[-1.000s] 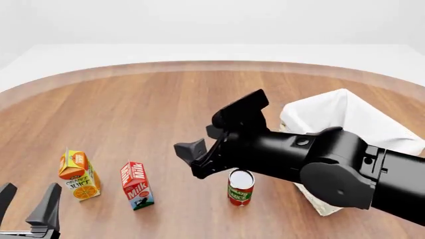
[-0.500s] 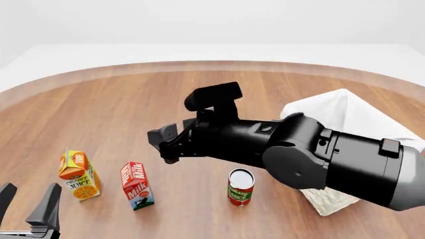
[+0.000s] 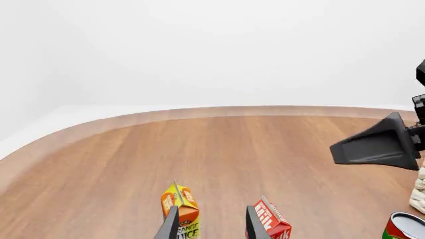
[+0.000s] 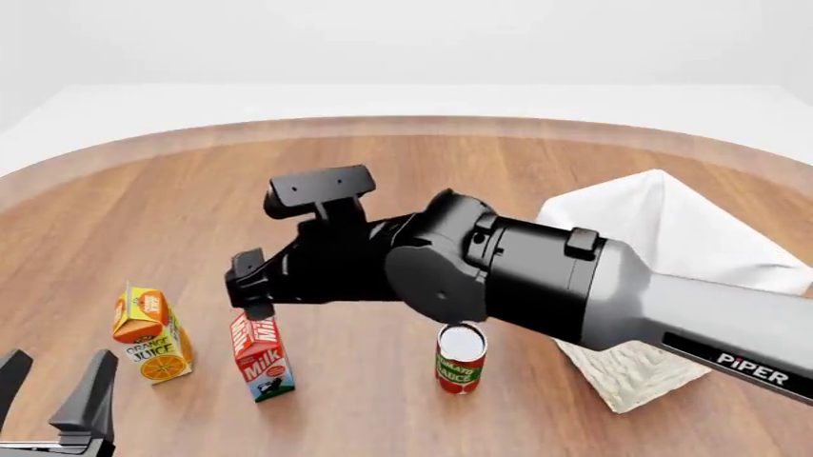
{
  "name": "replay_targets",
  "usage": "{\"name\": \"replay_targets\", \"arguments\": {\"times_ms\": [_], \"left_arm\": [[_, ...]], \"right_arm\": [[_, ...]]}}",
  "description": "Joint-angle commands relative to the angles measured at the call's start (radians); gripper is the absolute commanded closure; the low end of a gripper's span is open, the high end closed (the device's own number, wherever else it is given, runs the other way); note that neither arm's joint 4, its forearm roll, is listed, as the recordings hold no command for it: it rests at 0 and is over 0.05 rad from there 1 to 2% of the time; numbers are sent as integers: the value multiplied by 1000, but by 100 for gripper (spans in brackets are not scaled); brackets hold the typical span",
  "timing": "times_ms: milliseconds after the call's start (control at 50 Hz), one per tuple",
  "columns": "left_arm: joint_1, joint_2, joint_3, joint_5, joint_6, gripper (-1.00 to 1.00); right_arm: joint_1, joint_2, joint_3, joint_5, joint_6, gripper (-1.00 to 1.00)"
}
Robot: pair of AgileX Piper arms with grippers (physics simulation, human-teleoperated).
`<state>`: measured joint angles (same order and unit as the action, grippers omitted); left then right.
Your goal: Pick the milk and place it in the basket.
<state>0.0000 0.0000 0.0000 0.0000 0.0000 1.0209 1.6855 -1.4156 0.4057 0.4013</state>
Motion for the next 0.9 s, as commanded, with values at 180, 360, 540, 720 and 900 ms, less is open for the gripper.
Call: {"name": "replay_targets", "arguments": {"times_ms": [180,360,540,720,900], "left_arm": [[0,0,0,0,0,-100],[0,0,0,0,0,-100],[0,0,0,0,0,-100],[0,0,0,0,0,-100],[0,0,0,0,0,-100]], "right_arm": [[-27,185,-361,346,-13,-100],[-68,266,-495,484,-67,-100],[-76,337,-585,539,-90,-100],[-77,395,-651,570,-97,-100],[-55,445,-694,580,-83,-100]]}}
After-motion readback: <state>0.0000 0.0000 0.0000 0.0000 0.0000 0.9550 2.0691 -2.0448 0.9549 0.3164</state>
